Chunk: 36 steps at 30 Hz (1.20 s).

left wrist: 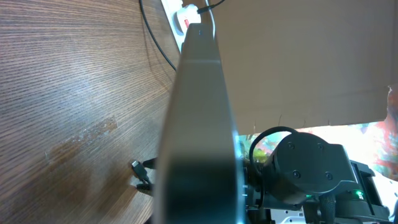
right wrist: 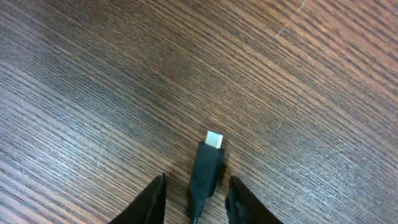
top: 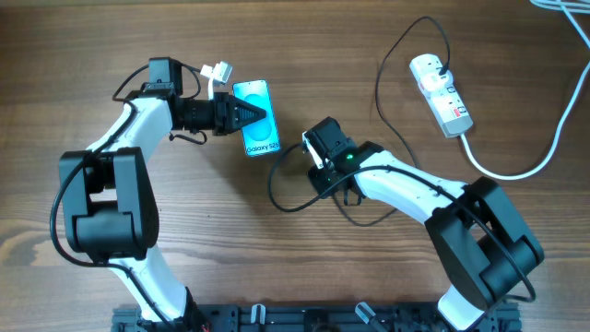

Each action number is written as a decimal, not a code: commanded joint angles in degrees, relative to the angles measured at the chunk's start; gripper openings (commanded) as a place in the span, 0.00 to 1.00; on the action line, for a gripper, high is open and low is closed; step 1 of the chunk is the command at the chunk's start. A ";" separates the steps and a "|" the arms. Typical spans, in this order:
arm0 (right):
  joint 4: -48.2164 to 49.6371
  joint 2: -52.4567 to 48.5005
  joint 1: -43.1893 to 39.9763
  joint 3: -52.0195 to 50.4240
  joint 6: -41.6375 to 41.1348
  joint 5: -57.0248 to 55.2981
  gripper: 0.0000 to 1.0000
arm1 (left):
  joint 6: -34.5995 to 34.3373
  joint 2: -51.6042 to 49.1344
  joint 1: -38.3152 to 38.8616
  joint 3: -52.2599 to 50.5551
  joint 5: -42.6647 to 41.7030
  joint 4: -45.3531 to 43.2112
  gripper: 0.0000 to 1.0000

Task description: Plug charger to phone and switch on socket

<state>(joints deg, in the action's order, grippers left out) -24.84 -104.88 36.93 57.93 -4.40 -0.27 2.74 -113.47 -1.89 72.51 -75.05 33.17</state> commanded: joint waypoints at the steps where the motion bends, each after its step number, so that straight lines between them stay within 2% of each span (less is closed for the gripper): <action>1: 0.15 -1.42 -0.04 -1.42 2.64 1.86 0.27 | 1.11 0.22 -0.11 -0.15 -1.81 -0.22 0.04; 5: 0.11 -1.42 -0.04 -1.42 2.51 1.84 0.19 | 1.11 0.22 -0.11 -0.15 -1.81 -0.22 0.04; 8: -0.37 -1.42 -0.04 -1.42 1.64 1.86 0.04 | 1.11 0.22 -0.11 -0.15 -1.81 -0.22 0.04; 25: -5.90 -1.42 -0.04 -1.42 1.27 9.16 0.05 | 1.11 0.22 -0.11 -0.15 -1.79 -0.28 0.04; 27: -5.27 -1.42 -0.04 -1.42 1.40 8.26 0.08 | 1.11 0.22 -0.11 -0.15 -1.79 -0.28 0.04; 30: -4.31 -1.42 -0.04 -1.42 2.45 7.63 0.18 | 1.11 0.22 -0.11 -0.15 -1.79 -0.28 0.04; 36: -2.73 -1.42 -0.04 -1.42 2.89 7.58 0.22 | 1.11 0.22 -0.11 -0.15 -1.79 -0.26 0.04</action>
<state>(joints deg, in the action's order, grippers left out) -27.99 -104.68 36.71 58.19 -2.33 7.29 2.74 -113.47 -1.89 72.51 -75.07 33.17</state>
